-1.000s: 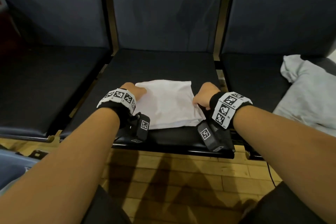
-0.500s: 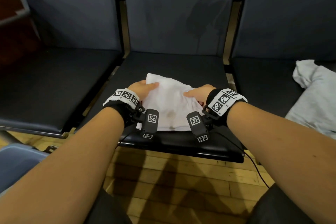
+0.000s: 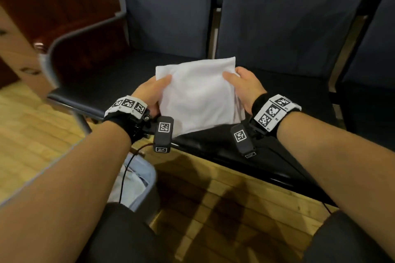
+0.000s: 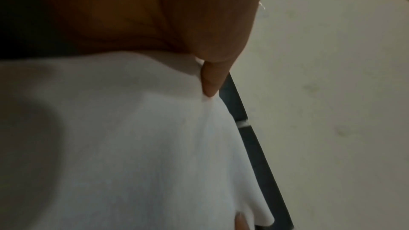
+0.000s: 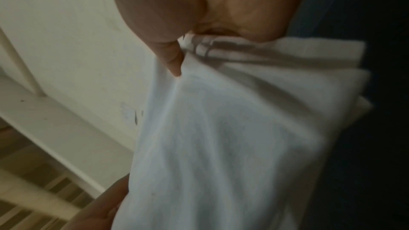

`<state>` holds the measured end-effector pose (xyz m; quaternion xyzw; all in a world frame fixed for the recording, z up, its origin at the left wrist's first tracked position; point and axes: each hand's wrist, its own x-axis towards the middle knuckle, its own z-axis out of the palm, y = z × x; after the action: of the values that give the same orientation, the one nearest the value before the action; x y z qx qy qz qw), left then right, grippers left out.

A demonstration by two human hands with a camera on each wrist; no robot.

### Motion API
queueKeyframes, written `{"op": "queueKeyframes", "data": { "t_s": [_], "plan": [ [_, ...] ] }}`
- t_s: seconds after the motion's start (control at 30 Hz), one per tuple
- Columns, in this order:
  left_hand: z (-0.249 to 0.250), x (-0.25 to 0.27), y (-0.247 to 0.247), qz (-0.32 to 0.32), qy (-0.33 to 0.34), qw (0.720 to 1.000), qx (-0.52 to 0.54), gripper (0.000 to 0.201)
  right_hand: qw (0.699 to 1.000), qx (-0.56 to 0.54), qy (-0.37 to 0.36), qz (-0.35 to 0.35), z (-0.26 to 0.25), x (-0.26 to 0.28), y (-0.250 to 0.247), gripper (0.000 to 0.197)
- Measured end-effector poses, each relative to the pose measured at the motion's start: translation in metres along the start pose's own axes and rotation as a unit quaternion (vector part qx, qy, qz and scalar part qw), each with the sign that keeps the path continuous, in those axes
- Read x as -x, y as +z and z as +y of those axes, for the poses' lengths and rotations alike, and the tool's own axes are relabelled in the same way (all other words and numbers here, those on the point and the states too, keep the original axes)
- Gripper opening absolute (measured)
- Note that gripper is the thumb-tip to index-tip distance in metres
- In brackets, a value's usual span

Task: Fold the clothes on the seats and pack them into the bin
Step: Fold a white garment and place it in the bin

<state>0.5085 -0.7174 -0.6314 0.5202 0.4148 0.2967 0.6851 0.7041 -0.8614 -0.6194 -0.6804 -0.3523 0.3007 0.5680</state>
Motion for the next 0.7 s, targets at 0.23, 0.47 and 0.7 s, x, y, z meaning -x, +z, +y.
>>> {"op": "queueKeyframes", "data": {
  "t_s": [0.23, 0.47, 0.7],
  "plan": [
    [-0.013, 0.036, -0.132, 0.124, -0.025, 0.992, 0.013, 0.033, 0.989, 0.088, -0.029, -0.113, -0.017, -0.001, 0.136, 0.038],
    [-0.087, 0.072, -0.239, 0.224, -0.102, 0.969, 0.022, 0.025, 0.954, 0.168, -0.003, -0.246, 0.035, 0.007, 0.259, 0.021],
    [-0.193, 0.079, -0.305, 0.256, -0.190, 0.947, 0.033, 0.034, 0.899, 0.264, 0.034, -0.347, 0.123, 0.017, 0.342, 0.035]
  ]
}}
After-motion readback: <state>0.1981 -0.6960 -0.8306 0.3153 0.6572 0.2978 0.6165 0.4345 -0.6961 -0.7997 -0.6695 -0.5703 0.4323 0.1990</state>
